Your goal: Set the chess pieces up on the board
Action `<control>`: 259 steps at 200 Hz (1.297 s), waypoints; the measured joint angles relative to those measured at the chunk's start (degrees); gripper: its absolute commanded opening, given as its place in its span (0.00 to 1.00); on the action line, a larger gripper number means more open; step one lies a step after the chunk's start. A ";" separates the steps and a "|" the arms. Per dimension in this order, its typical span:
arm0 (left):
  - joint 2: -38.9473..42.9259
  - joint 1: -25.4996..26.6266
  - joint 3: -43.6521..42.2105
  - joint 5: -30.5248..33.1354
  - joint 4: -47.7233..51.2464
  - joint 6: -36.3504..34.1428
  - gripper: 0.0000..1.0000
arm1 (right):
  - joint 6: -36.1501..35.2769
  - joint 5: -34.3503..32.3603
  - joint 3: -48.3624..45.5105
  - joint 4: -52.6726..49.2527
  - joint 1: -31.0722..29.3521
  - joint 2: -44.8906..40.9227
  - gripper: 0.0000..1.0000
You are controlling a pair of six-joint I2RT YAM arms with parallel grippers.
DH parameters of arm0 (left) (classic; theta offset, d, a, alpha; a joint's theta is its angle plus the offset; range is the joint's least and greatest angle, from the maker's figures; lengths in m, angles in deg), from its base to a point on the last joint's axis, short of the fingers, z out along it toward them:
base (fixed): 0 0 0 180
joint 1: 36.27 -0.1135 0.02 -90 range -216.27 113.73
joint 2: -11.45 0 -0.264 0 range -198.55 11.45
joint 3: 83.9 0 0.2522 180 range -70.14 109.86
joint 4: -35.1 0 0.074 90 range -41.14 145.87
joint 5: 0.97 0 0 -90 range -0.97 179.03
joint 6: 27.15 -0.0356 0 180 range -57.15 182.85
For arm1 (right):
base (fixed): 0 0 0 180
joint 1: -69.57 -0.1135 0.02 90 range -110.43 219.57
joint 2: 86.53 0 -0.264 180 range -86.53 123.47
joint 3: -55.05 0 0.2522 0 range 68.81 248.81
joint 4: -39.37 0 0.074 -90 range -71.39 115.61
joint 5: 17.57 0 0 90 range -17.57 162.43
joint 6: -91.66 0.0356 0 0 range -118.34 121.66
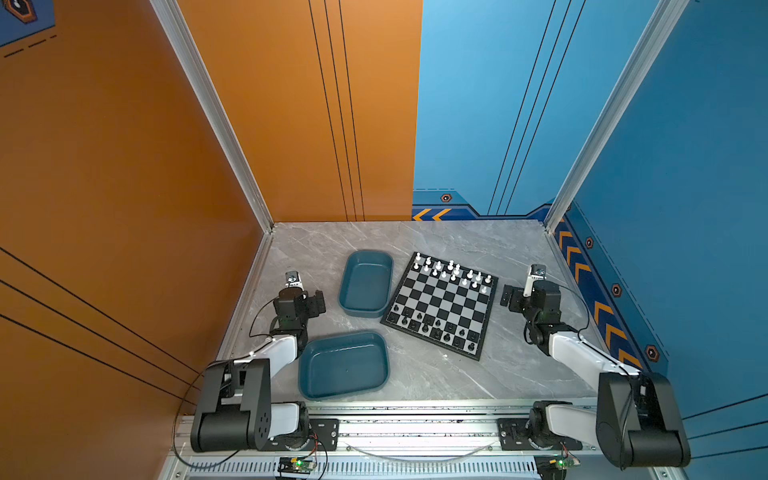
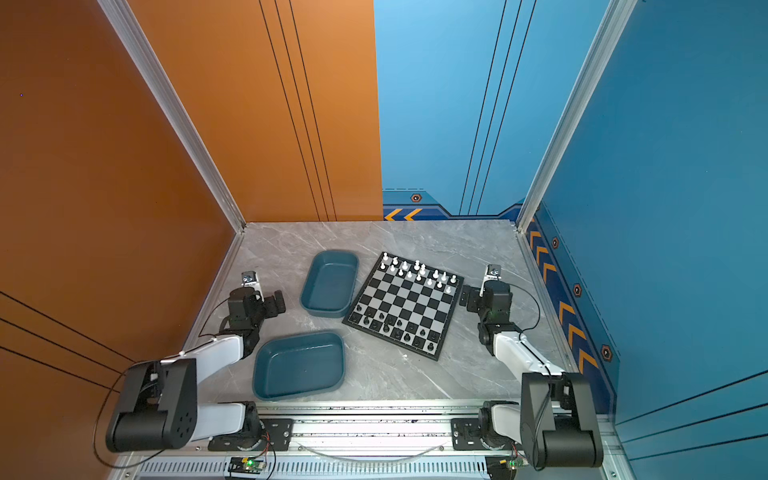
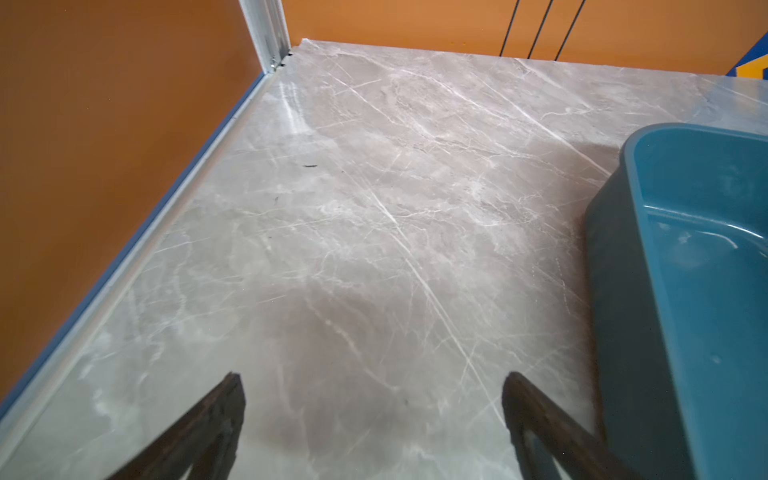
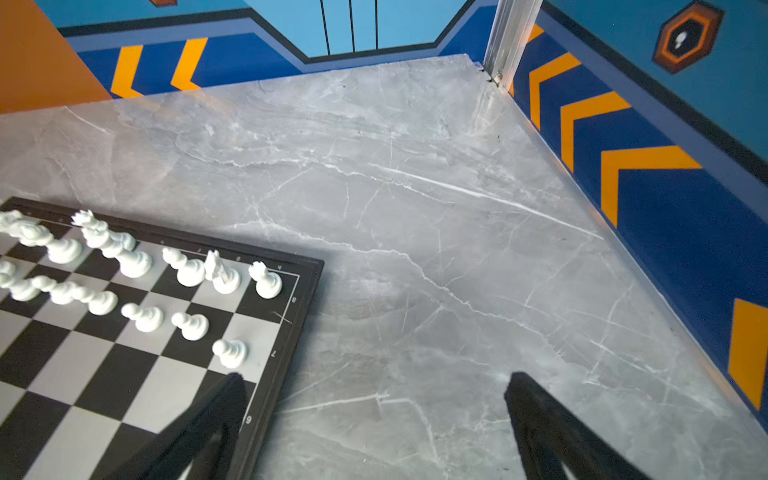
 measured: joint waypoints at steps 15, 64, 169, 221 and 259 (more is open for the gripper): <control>-2.21 0.00 -0.61 -1.01 -4.35 0.02 0.98 | -0.13 -0.02 -2.23 4.68 0.00 2.36 1.00; -10.38 2.10 -2.23 -2.56 -17.97 -1.97 0.97 | -0.15 -0.09 -4.28 20.00 -0.15 10.19 1.00; -10.69 5.40 -2.93 2.12 -22.14 -4.02 0.98 | -1.64 -1.27 -4.63 26.60 -2.12 14.49 1.00; -10.69 5.70 -2.93 3.89 -22.14 -4.15 0.98 | -1.64 -1.79 -4.63 26.60 -2.12 14.49 1.00; -10.69 5.70 -2.93 4.37 -22.14 -4.33 0.98 | -1.64 -1.79 -4.63 26.60 -2.12 14.49 1.00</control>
